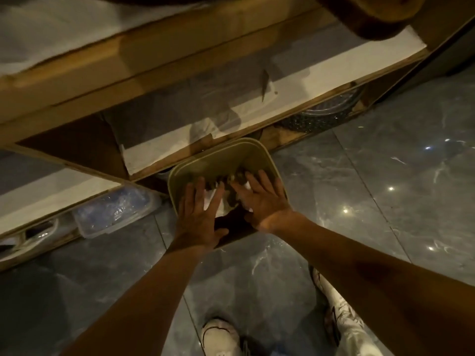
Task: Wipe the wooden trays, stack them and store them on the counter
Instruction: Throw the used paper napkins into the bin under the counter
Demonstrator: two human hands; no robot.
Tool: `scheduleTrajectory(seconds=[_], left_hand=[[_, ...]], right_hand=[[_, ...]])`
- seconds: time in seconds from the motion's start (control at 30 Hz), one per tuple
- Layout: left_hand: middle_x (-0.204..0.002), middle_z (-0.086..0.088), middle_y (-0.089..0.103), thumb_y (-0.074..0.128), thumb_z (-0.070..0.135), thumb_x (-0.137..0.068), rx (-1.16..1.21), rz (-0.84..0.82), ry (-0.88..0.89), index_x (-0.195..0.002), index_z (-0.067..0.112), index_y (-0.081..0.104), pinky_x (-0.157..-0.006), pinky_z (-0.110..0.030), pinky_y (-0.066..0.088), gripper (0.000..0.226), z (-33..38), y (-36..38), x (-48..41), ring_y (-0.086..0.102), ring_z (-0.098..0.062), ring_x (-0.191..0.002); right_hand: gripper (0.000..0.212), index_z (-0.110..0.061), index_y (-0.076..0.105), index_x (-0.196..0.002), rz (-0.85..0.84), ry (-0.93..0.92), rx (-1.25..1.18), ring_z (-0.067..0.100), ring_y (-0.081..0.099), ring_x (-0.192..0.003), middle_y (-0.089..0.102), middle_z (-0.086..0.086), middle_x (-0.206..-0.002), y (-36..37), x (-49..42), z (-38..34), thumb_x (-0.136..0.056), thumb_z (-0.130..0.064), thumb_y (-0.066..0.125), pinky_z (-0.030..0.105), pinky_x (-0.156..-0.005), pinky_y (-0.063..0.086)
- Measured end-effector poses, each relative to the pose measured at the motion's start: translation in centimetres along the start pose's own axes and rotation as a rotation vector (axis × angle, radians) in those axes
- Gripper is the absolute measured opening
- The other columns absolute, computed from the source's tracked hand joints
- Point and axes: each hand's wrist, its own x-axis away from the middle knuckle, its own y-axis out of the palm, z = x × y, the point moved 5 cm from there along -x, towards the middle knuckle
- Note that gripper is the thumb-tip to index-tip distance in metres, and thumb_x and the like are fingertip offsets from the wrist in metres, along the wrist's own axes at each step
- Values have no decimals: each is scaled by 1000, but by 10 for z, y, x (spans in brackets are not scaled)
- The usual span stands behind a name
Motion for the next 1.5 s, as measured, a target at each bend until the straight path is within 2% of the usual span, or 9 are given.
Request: scheduleTrajectory(seconds=[0.1,0.2,0.3,0.43,0.63,0.83,0.97,1.3,1.5], left_hand=[[-162,-8,-22,52,58,-88,-130,-12,11,-154,35,-8,-122,-50,-6,92,-5,-16,19,-18,-34,-150],[-165,-5,2,43,49,-96,-91,-7,-45,-154,33,12,-124,-47,8,68,1,-56,44,5,-31,-152],[-148,-7,46,36,44,-100,17,-71,-133,-140,27,43,-111,-40,36,44,14,-110,79,46,-30,-133],[-123,-3,65,33,42,-101,46,17,-82,-120,26,57,-96,-37,49,34,46,-206,150,62,-24,-112],[-118,1,63,33,40,-101,67,213,-103,-118,24,57,-83,-36,53,33,89,-357,265,63,-20,-105],[-124,7,59,29,47,-100,114,309,-154,-126,31,54,-92,-32,50,40,133,-471,374,60,-13,-112],[-126,6,60,32,48,-99,190,365,-197,-126,29,56,-97,-35,48,41,161,-521,430,58,-13,-116],[-118,4,65,33,51,-97,126,593,-197,-121,27,60,-75,-33,52,44,198,-608,447,64,-15,-101],[-113,4,65,33,49,-97,48,644,-159,-119,26,60,-71,-31,54,42,201,-660,432,65,-13,-95]], right_hand=[[89,-39,5,-153,79,18,-16,29,-14,-149,0,-2,-164,-19,23,-2,-86,-37,63,53,-116,-14],[79,-33,13,-154,197,-33,-37,25,-1,-150,12,-2,-162,-58,64,-8,-89,-40,58,51,-120,-10],[61,-26,39,-145,263,-76,-68,28,29,-140,40,4,-148,-108,117,-21,-89,-42,57,47,-119,14],[39,-21,59,-124,259,-129,-111,23,52,-112,56,3,-120,-188,190,-44,-90,-40,56,32,-94,44],[31,-26,60,-116,290,-209,-115,17,54,-103,57,-4,-113,-325,287,-76,-92,-44,52,30,-83,45],[32,-28,61,-119,330,-319,-119,12,54,-108,56,-7,-120,-445,376,-91,-94,-41,45,31,-86,50],[34,-33,58,-122,337,-411,-161,-2,47,-114,52,-15,-125,-498,423,-96,-95,-47,44,21,-92,46],[31,-38,56,-122,457,-505,-55,-4,45,-113,52,-15,-129,-614,459,-79,-94,-46,46,15,-87,36],[32,-35,59,-121,548,-470,-45,3,50,-117,54,-14,-129,-671,450,-79,-94,-45,46,25,-93,46]])
